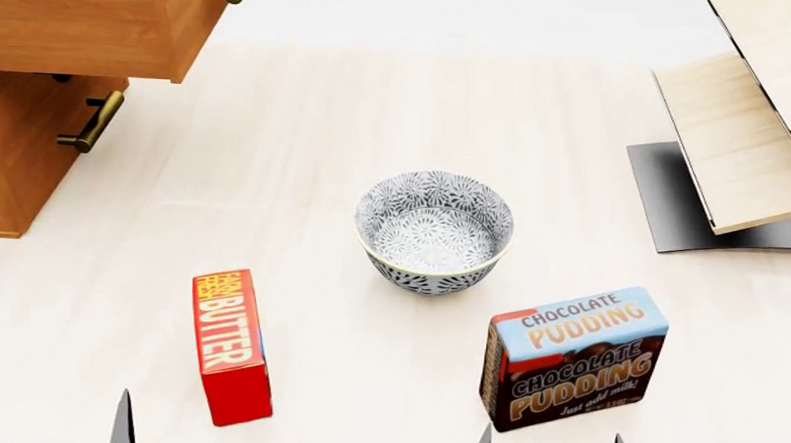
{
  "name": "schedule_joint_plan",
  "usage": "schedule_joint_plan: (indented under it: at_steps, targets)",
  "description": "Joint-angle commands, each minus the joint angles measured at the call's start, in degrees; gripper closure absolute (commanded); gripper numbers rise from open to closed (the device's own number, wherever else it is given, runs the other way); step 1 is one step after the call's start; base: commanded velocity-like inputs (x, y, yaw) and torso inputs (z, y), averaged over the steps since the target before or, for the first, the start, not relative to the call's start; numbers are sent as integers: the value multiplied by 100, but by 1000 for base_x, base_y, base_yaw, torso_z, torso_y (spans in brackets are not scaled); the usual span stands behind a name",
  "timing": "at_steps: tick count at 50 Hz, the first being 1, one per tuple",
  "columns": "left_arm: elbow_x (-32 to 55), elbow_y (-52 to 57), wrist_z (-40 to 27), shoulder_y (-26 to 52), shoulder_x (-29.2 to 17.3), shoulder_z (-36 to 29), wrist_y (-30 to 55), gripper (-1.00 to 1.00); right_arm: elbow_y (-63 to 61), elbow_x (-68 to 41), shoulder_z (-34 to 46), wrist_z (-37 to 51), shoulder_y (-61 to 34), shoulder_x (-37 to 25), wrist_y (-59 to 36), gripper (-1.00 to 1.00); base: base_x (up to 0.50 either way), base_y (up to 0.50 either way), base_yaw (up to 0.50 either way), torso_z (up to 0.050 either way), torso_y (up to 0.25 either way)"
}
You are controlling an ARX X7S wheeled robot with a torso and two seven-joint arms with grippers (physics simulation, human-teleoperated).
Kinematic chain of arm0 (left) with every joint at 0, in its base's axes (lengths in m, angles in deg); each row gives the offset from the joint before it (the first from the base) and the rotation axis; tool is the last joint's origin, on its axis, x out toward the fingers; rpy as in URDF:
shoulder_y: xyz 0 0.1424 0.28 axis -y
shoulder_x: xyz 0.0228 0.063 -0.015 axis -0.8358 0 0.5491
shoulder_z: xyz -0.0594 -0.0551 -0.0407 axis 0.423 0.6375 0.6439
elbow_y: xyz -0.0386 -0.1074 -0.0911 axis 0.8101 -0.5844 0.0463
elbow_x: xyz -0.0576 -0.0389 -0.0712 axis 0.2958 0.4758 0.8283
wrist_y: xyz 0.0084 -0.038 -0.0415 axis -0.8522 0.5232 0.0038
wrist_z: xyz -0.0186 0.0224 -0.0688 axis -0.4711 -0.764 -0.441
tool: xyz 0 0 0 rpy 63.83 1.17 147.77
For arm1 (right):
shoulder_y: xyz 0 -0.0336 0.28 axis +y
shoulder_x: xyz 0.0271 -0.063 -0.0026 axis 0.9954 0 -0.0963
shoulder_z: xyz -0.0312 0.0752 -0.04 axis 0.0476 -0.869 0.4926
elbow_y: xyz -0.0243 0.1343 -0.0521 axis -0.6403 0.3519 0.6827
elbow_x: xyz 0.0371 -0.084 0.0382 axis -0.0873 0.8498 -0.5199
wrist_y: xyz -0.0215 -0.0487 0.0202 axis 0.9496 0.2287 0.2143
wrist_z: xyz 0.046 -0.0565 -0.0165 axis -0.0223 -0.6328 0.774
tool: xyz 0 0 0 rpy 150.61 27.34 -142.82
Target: Close the top drawer of the cabinet.
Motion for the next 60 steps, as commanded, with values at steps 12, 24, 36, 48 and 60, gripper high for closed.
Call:
schedule_joint_plan:
  at_steps: [12,24,36,48,60]
  targets:
    - [-12,-33,-121,73,-59,-111,37,-100,-111,6,67,119,-15,-105,-85,-100,0,0,0,0,0]
    - [21,-90,-225,118,-121,-186,19,-100,-158,-15,79,185,-30,-141,-106,-100,0,0,0,0,0]
    - [55,110,-336,49,-218,-202,29,-100,-207,-4,156,289,-14,-198,-92,-100,0,0,0,0,0]
    - [109,119,-365,14,-281,-257,-32,-100,-102,-90,208,329,-54,-226,-102,-100,117,-83,0,0,0]
    - [144,89,-421,22,-319,-311,-52,-100,-21,-44,279,412,-49,-271,7,-100,250,-187,0,0,0]
